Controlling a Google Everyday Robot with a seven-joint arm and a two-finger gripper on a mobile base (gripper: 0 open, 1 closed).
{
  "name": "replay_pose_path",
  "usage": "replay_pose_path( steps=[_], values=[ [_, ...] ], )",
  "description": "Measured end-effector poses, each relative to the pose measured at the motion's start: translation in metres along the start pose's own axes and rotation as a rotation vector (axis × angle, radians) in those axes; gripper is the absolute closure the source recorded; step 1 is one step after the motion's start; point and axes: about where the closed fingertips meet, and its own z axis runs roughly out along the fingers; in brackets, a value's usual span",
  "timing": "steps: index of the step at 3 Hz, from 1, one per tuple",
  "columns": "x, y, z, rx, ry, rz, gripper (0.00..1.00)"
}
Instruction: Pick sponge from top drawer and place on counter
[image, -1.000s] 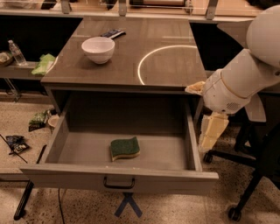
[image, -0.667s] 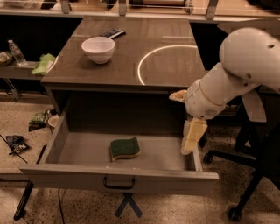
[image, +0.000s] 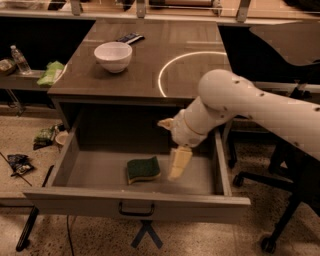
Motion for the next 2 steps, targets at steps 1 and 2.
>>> replay_pose_path(
  steps=[1, 2],
  values=[
    [-0.015, -0.016, 0.05, -0.008, -0.024, -0.043, 0.0],
    [-0.024, -0.028, 0.087, -0.026, -0.038, -0.085, 0.0]
  ],
)
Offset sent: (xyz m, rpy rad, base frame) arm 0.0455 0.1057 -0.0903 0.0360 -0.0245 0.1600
